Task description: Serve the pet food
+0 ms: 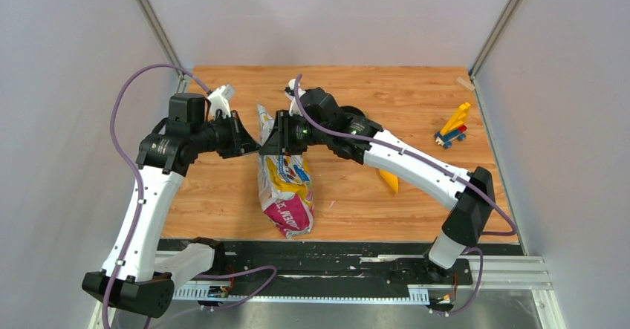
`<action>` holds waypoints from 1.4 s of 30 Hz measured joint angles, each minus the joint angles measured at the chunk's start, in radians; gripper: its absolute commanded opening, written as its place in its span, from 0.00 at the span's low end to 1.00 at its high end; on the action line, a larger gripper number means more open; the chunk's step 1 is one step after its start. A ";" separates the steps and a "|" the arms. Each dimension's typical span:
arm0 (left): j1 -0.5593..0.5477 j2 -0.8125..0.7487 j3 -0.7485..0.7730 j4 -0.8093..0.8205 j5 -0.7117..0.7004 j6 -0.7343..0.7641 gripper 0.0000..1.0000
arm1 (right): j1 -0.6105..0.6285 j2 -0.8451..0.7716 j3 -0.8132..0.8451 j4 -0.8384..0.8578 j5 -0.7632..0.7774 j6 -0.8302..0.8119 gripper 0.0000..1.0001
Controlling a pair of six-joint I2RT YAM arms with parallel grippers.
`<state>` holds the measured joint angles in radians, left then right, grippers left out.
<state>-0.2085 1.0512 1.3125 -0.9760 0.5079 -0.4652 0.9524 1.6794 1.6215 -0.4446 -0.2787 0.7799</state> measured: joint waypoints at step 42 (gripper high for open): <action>-0.001 0.024 0.100 -0.051 -0.024 0.066 0.39 | -0.012 -0.005 0.143 -0.273 0.312 -0.192 0.35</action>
<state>-0.2092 1.0752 1.4120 -1.0267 0.4839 -0.3988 0.9401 1.6745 1.7645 -0.7174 0.0334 0.5880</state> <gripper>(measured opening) 0.371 0.263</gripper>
